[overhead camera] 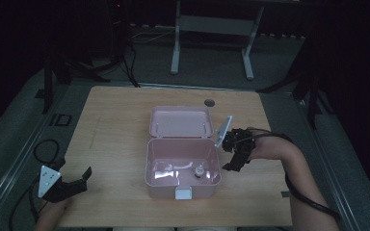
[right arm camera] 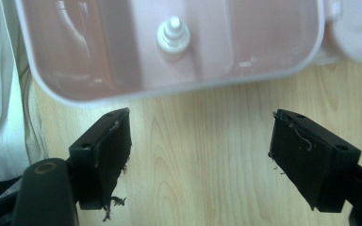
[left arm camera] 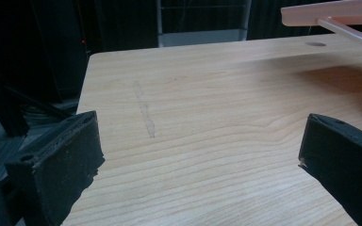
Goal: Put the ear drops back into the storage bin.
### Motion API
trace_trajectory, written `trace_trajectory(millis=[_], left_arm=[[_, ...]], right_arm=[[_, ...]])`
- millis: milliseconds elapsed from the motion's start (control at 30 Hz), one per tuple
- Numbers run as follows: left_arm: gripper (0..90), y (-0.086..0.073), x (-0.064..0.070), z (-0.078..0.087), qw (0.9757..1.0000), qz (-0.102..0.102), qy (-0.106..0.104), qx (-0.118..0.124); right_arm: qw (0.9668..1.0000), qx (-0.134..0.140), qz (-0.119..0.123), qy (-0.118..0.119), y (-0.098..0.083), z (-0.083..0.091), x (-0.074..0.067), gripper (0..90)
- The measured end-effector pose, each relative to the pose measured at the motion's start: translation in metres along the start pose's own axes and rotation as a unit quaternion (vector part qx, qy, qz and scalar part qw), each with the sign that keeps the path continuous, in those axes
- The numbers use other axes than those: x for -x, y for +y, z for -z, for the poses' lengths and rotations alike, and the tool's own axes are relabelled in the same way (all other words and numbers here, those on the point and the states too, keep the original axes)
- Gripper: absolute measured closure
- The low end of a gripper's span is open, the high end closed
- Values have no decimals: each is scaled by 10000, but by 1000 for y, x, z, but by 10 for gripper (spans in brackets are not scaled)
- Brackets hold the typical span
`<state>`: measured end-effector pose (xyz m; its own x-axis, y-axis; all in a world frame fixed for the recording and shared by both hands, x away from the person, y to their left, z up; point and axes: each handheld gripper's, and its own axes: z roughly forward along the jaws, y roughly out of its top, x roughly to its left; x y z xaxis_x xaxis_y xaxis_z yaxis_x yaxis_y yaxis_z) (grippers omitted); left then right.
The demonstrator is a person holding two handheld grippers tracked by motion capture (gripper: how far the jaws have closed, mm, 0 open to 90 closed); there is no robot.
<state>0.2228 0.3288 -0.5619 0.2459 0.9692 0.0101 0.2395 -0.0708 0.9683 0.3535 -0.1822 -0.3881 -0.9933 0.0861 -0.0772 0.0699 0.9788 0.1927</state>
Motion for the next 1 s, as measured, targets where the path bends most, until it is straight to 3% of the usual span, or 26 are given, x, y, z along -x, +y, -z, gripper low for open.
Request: trace_trajectory(millis=[233,433,567,733,833,1000], left_arm=[[3,0,0,0,10000,3,-2,-2],[4,0,0,0,10000,2,-1,0],[4,0,0,0,10000,5,-3,2],[4,0,0,0,10000,6,-5,9],[4,0,0,0,10000,6,-4,4],[3,0,0,0,10000,4,1,6]], right_arm=[[9993,189,-318,7,-26,-12,4,212],[9969,583,-528,-27,-44,-33,5,211],[9955,606,-727,80,-58,-51,4,209],[9936,726,-860,20,-67,-62,3,203],[9872,1155,-1100,-33,-85,-80,-1,191],[9837,1268,-1275,1,-98,-97,-6,189]])
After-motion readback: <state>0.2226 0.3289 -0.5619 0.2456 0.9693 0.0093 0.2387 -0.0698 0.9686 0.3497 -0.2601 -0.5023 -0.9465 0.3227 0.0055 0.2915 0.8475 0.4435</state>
